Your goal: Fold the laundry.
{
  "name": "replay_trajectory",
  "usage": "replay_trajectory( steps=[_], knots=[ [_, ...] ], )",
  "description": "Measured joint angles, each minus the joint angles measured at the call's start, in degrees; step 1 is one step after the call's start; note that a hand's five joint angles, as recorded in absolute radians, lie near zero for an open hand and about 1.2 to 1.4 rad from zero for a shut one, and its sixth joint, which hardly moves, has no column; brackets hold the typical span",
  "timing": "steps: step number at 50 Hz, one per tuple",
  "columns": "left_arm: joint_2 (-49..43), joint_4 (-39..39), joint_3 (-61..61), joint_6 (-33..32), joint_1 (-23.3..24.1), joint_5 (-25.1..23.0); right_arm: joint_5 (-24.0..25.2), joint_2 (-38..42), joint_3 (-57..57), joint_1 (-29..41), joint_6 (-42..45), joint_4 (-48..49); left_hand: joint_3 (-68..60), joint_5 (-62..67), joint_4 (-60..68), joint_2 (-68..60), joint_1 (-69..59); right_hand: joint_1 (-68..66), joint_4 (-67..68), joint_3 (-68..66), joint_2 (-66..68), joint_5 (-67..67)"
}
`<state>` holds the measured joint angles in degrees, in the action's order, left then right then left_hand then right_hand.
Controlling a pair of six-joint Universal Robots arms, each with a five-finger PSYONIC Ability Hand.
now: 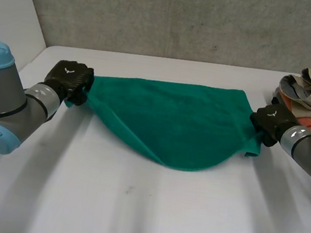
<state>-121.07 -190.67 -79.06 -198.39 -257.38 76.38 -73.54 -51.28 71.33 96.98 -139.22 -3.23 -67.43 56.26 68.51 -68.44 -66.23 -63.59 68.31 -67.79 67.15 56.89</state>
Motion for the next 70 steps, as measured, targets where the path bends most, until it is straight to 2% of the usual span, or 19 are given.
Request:
replay_trajectory(
  steps=[10, 12, 14, 16, 23, 31, 38, 41, 45, 52, 58, 62, 65, 68, 70],
  knots=[
    [1.2, 6.2, -1.6, -5.5, -0.4, 1.8, 0.2, 1.6, -1.4, -1.5, 1.8, -2.2, 0.0, 0.0, 0.0, 0.0, 0.0, 0.1, -0.8, 0.7, -0.4, -0.4],
    [1.5, 7.1, -2.1, -6.3, -0.3, 2.1, 0.2, 2.6, -2.1, -1.6, 3.1, -2.3, 0.0, 0.0, 0.0, 0.0, 0.0, 7.4, -11.0, 10.7, -10.3, -9.8],
    [1.8, 7.6, -2.7, -6.8, 0.0, 2.4, 0.0, 3.3, -2.7, -1.6, 4.7, -2.4, 0.0, 0.0, 0.0, 0.0, 0.0, 24.1, -27.7, 27.4, -27.5, -26.1],
    [2.0, 7.9, -3.2, -7.1, 0.4, 2.5, -0.5, 3.6, -3.1, -1.6, 6.2, -2.3, 0.0, 0.0, 0.0, 0.0, 0.0, 32.4, -36.2, 35.8, -35.5, -35.8],
    [2.6, 8.1, -3.6, -7.0, 1.1, 2.8, -4.1, -0.2, -2.5, -1.4, 5.2, -2.8, 0.0, 0.0, 0.0, 0.0, 0.0, 37.6, -42.9, 41.6, -41.2, -42.7],
    [4.4, 8.1, -3.5, -6.0, 0.7, 3.1, -5.6, -11.6, 5.0, -1.1, -3.9, -9.2, 0.0, 0.0, 0.0, 0.0, 0.0, 37.6, -42.9, 41.6, -41.2, -42.8],
    [5.7, 8.1, -3.2, -4.4, -0.1, 3.0, -4.6, -16.9, 15.1, -0.8, -6.4, -12.6, 0.0, 0.0, 0.0, 0.0, 0.0, 37.6, -42.9, 41.6, -41.2, -42.7],
    [5.9, 8.1, -3.0, -3.8, -0.3, 2.9, -3.4, -17.3, 19.9, -1.0, -6.5, -8.8, 0.0, 0.0, 0.0, 0.0, 0.0, 37.6, -42.9, 41.6, -41.2, -42.6],
    [5.9, 8.1, -2.6, -3.4, -0.5, 2.8, -1.3, -16.5, 25.7, -1.2, -7.3, 1.8, 0.0, 0.0, 0.0, 0.0, 0.0, 37.6, -42.8, 41.6, -41.2, -41.7],
    [5.9, 8.1, -2.3, -3.3, -0.7, 2.8, -0.6, -12.0, 29.1, -0.9, -9.7, 17.5, 0.0, 0.0, 0.0, 0.0, 0.0, 37.2, -41.3, 41.4, -41.0, -39.3],
    [6.0, 8.1, -2.3, -3.0, -0.6, 2.8, -2.1, -8.3, 28.2, -0.3, -10.8, 22.3, 0.0, 0.0, 0.0, 0.0, 0.0, 34.1, -38.9, 38.7, -38.0, -37.0],
    [6.1, 8.1, -2.3, -2.7, -0.5, 2.9, -4.4, -5.9, 26.5, 0.2, -11.4, 23.8, 0.0, 0.0, 0.0, 0.0, 0.0, 29.3, -34.1, 33.4, -32.9, -33.1],
    [6.3, 8.3, -2.4, -2.4, -0.6, 3.0, -6.1, -4.9, 25.5, 0.3, -11.5, 24.6, 0.0, 0.0, 0.0, 0.0, 0.0, 16.9, -22.0, 21.3, -20.4, -28.9],
    [6.7, 8.8, -2.6, -2.2, -0.7, 3.1, -7.8, -5.0, 25.2, 0.2, -11.6, 25.1, 0.0, 0.0, 0.0, 0.0, 0.0, -0.8, -3.6, 3.2, -2.1, -28.3],
    [7.0, 9.3, -2.7, -2.1, -0.9, 3.1, -8.4, -6.0, 25.2, -0.1, -11.8, 25.1, 0.0, 0.0, 0.0, 0.0, 0.0, -2.9, -0.7, 0.5, 0.2, -28.3]
  ],
)
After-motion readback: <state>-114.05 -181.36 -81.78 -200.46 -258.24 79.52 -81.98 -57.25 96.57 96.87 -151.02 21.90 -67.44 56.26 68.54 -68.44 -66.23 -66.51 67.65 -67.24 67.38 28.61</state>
